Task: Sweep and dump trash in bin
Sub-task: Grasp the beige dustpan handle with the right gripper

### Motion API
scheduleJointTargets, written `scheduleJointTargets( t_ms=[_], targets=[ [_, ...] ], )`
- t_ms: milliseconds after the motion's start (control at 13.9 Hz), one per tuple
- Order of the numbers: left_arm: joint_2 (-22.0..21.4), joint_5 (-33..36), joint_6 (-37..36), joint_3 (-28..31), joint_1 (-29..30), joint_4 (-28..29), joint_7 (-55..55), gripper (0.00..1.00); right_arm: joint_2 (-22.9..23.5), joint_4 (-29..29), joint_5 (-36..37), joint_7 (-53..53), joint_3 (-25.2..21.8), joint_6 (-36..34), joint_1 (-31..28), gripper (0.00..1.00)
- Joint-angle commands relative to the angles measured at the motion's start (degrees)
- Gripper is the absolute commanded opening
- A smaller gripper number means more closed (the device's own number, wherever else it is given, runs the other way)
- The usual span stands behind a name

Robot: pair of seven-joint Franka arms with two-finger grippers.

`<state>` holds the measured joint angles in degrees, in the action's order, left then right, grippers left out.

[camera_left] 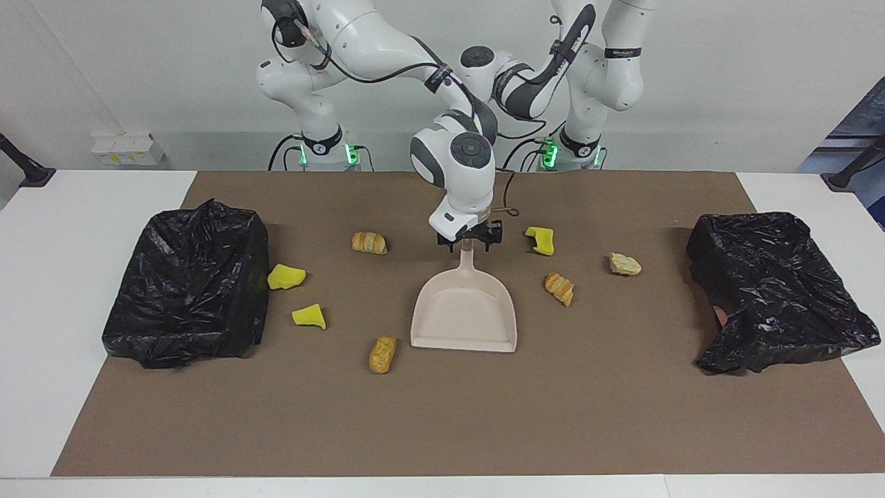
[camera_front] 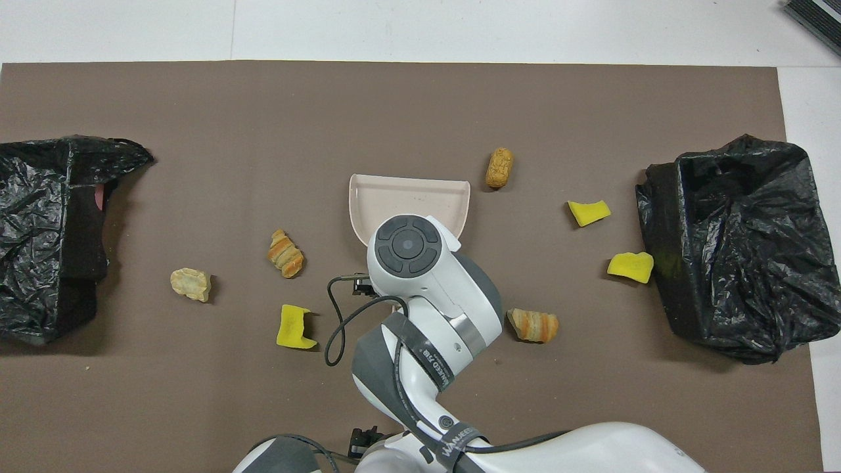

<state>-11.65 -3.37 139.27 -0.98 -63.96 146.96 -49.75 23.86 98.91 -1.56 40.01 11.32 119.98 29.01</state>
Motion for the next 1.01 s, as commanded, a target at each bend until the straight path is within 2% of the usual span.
scheduleJointTargets(
  t_ms=[0, 72, 144, 217, 289, 433, 505, 794, 938],
  targets=[
    [-1.4, -0.5, 1.4, 1.2, -2.0, 1.8, -1.7, 0.94, -1.1, 0.8, 0.3, 0.9, -0.2, 0.5, 0.0, 0.24],
    [-1.4, -0.5, 1.6, 1.1, -2.0, 1.8, -1.6, 0.73, -1.3, 0.8, 0.3, 0.9, -0.2, 0.4, -0.4, 0.07],
    [-1.4, -0.5, 1.9, 1.2, -2.0, 1.9, -1.4, 0.52, -1.4, 0.8, 0.3, 0.2, -0.2, 0.3, -0.6, 0.00],
    [-1.4, -0.5, 2.1, 1.1, -2.0, 1.9, -1.6, 0.32, -1.4, 0.8, 0.4, -0.2, -0.4, 0.3, -0.7, 0.00],
    [-1.4, -0.5, 2.1, 1.1, -2.0, 1.9, -1.7, 0.20, -1.4, 0.7, 0.5, -2.1, -0.4, 0.6, -1.1, 0.00],
    [-0.8, -1.3, 2.3, 1.1, -1.9, 1.9, -2.0, 0.17, -1.5, 0.2, 0.5, -10.4, -0.4, 0.5, -3.3, 0.00],
    [-0.7, -2.3, 2.4, 1.1, -1.9, 1.8, -1.9, 0.00, -2.0, -0.2, 0.5, -14.4, -0.2, 0.2, -5.0, 0.00],
    [-0.7, -2.4, 0.8, 1.6, -0.7, 1.1, -1.7, 0.00, -3.9, -0.1, 0.5, -31.3, -0.3, -1.7, -7.6, 0.00],
    [-1.4, -2.4, -5.5, 1.8, 2.5, -1.0, -1.7, 0.00, -4.3, -0.1, 0.8, -37.6, -0.5, -2.6, -8.1, 0.00]
  ],
)
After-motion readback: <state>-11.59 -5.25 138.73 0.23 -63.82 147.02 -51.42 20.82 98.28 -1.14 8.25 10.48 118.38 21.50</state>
